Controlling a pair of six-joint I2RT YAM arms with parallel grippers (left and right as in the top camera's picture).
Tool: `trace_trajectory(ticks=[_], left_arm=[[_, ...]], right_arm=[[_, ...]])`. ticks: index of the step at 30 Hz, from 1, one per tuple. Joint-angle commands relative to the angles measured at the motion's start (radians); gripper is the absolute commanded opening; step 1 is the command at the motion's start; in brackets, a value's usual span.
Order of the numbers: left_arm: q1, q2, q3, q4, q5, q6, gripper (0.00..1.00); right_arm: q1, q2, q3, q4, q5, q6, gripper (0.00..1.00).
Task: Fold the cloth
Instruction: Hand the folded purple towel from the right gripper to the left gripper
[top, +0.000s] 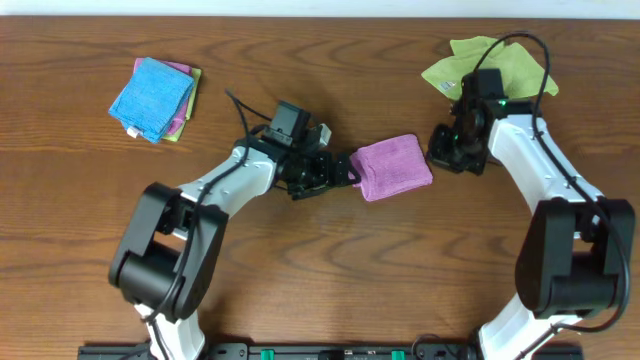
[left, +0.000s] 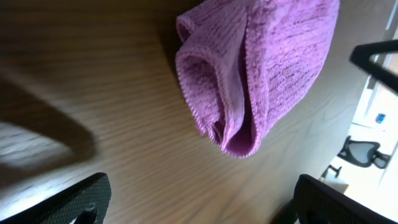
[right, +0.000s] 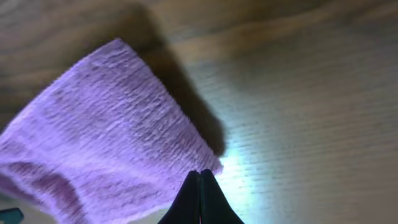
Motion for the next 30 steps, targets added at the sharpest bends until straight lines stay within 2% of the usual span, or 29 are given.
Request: trace_trajectory(ticks=[1,8,12,17,21,22,23,25,26,29,30], left_arm=[[-0.014,0.042,-0.006,0.039,0.035,-0.093,0.95],[-0.045,0.111,-0.006,0.149,0.071,-0.186,0.95],[-0.065,0.127,-0.006,0.188,0.068,-0.223,0.95],[-0.072,0.130,-0.006,0.188,0.026,-0.261,0.95],[-0.072,0.130,-0.006,0.172,0.010,-0.282,0.98],[-0.072,0.130,-0.006,0.161,-0.004,-0.283,0.89],[-0.072,0.130,-0.006,0.140,-0.030,-0.283,0.74],[-0.069,0.130,-0.006,0.108,-0.068,-0.283,0.38],[-0.064,0.130,-0.006,0.098,-0.081,-0.283,0.28],[-0.039,0.130,-0.006,0.096,-0.081,-0.283,0.20],[-0.027,0.130,-0.006,0.096,-0.080,-0.283,0.07]], right_arm=[[-0.012,0.048,-0.030,0.030,-0.006,-0.011,0.01],[-0.012,0.127,-0.032,0.089,-0.032,0.010,0.01],[0.004,0.176,-0.032,0.106,-0.127,0.015,0.02],[0.071,0.195,-0.032,0.093,-0.236,0.015,0.01],[0.103,0.195,-0.031,0.086,-0.247,0.014,0.01],[0.103,0.195,-0.031,0.084,-0.261,0.014,0.01],[0.101,0.195,-0.031,0.080,-0.266,0.014,0.01],[0.090,0.193,-0.031,0.066,-0.267,0.013,0.01],[0.080,0.192,-0.031,0.052,-0.272,-0.005,0.01],[0.062,0.189,-0.027,0.021,-0.273,-0.048,0.01],[0.053,0.188,-0.027,0.012,-0.274,-0.056,0.01]])
